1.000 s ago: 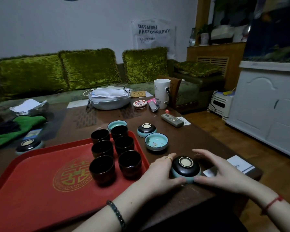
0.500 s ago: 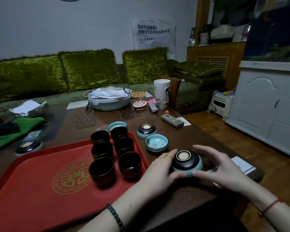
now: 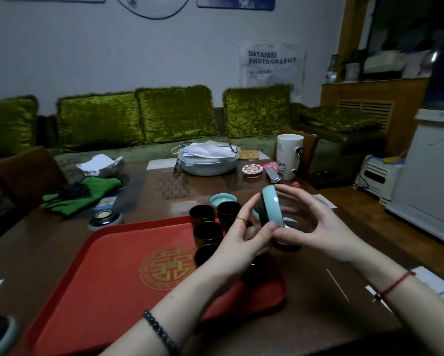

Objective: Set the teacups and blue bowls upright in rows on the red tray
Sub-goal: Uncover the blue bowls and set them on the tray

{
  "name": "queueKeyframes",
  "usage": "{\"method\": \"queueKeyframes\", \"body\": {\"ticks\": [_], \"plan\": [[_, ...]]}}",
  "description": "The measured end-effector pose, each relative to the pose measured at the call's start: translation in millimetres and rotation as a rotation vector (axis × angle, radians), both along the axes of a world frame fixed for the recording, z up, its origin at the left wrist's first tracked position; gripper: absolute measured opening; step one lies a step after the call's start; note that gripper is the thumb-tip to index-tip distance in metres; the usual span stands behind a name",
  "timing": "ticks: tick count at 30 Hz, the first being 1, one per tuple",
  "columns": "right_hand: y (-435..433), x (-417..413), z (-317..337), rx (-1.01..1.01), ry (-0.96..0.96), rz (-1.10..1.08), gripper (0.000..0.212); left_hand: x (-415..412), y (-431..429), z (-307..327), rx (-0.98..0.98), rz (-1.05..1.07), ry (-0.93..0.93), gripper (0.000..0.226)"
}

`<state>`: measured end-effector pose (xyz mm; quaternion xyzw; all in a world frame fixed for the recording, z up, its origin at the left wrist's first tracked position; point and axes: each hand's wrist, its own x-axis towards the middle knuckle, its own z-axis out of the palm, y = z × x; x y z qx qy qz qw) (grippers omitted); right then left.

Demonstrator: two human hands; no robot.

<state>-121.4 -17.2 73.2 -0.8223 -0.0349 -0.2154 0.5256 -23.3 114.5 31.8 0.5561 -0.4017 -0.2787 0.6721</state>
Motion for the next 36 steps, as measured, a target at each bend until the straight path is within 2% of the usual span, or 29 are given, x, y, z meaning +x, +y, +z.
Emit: {"method": "queueKeyframes", "body": {"ticks": [3, 8, 12, 17, 22, 25, 28, 31, 36], "plan": [[19, 22, 3, -0.017, 0.037, 0.073, 0.071, 16, 24, 5, -0.049, -0.005, 0.081, 0.047], [52, 58, 6, 0.039, 0.011, 0.163, 0.067, 38, 63, 10, -0.094, 0.076, 0.142, 0.065], [78, 83, 6, 0.081, 0.023, 0.198, 0.068, 60, 95, 9, -0.065, 0.163, 0.064, 0.052], [109, 116, 1, 0.084, 0.054, 0.189, 0.075, 85, 141, 16, 0.000, 0.286, -0.029, 0.060], [143, 152, -6, 0.141, 0.069, 0.187, 0.072, 112, 182, 14, 0.057, 0.399, -0.120, 0.036], [163, 170, -14, 0.209, 0.078, 0.176, 0.074, 128, 201, 11, 0.091, 0.457, -0.154, 0.039], [180, 184, -23, 0.183, 0.083, 0.155, 0.078, 143, 219, 5, 0.147, 0.491, -0.224, 0.040], [193, 197, -36, 0.188, 0.121, 0.161, 0.077, 157, 233, -8, 0.252, 0.545, -0.299, 0.040], [204, 215, -69, 0.209, 0.193, 0.146, 0.081, 171, 244, -32, 0.453, 0.555, -0.377, 0.056]]}}
